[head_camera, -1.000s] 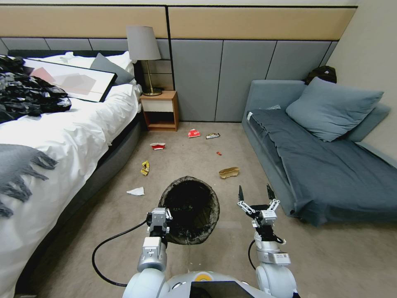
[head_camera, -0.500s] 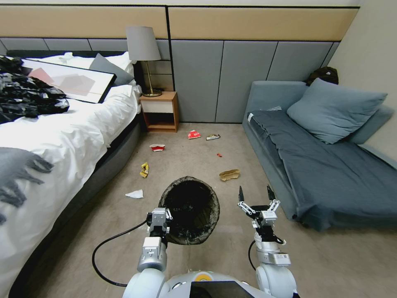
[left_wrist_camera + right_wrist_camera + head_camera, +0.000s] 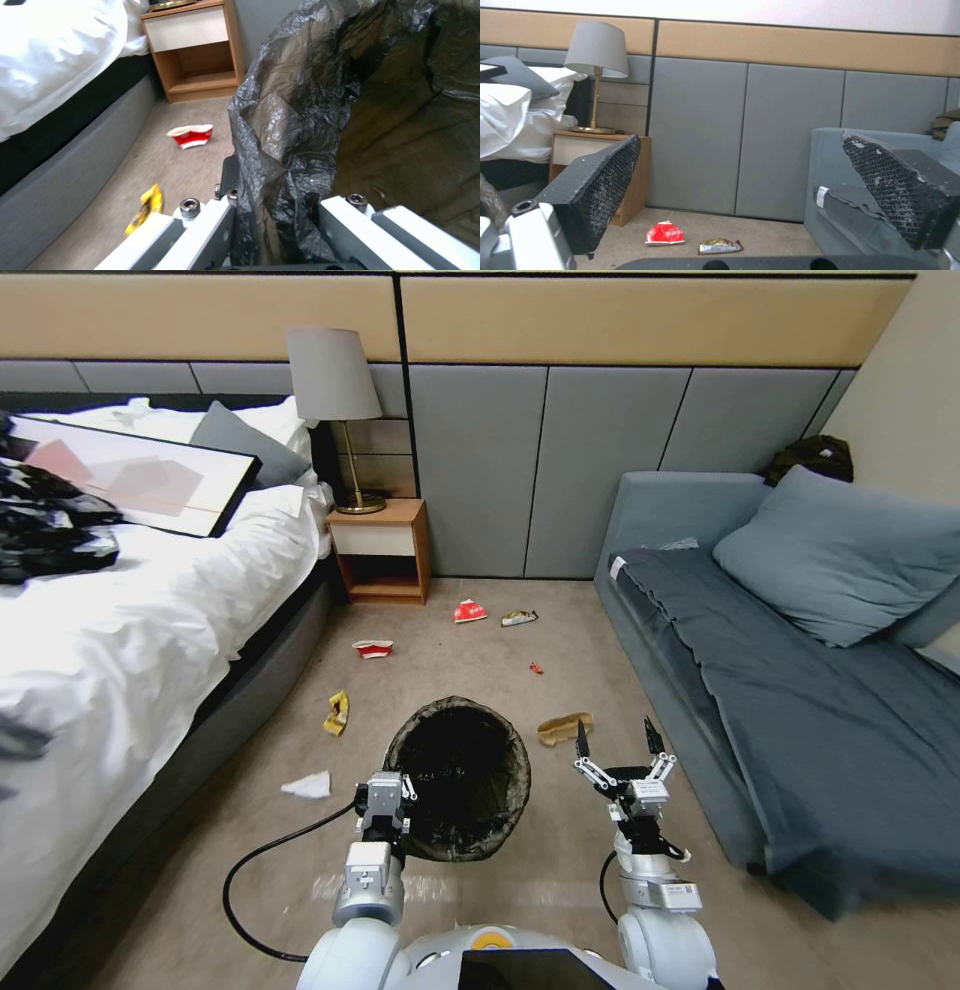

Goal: Pick up the trash bin, then pick up the garbage from the floor and place it into the trash bin.

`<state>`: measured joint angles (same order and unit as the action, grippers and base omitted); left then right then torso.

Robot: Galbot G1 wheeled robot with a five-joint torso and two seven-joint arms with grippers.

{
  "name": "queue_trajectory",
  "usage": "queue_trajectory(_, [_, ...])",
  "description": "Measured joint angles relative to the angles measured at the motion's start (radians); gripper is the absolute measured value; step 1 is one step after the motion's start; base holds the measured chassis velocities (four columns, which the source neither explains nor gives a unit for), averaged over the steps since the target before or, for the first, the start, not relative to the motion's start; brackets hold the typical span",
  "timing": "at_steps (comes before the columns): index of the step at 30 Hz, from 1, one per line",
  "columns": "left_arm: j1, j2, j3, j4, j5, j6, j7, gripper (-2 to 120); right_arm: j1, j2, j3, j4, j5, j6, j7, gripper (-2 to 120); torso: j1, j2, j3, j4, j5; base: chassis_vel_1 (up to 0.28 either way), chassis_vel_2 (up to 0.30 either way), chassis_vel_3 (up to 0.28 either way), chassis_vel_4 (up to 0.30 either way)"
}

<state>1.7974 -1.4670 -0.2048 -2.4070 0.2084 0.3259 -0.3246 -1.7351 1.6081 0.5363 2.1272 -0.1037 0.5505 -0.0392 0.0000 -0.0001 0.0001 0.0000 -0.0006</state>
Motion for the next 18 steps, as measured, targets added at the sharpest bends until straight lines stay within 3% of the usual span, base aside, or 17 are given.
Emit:
queue_trajectory(9, [-0.002, 0.000, 0.002, 0.001, 0.000, 0.000, 0.000, 1, 0.011, 0.000, 0.003, -0.012, 0.007, 0.056, -0.036, 100, 0.000, 0.000, 0.000, 0.0002, 0.0005, -0.159, 0.160, 0.176, -0.158])
queue_trajectory(18, [-0.002, 0.000, 0.005, 0.002, 0.001, 0.000, 0.000, 1, 0.023, 0.000, 0.017, -0.020, -0.027, 0.077, -0.051, 100, 0.000, 0.000, 0.000, 0.0001, 0.0006, -0.006, 0.001, 0.005, -0.008])
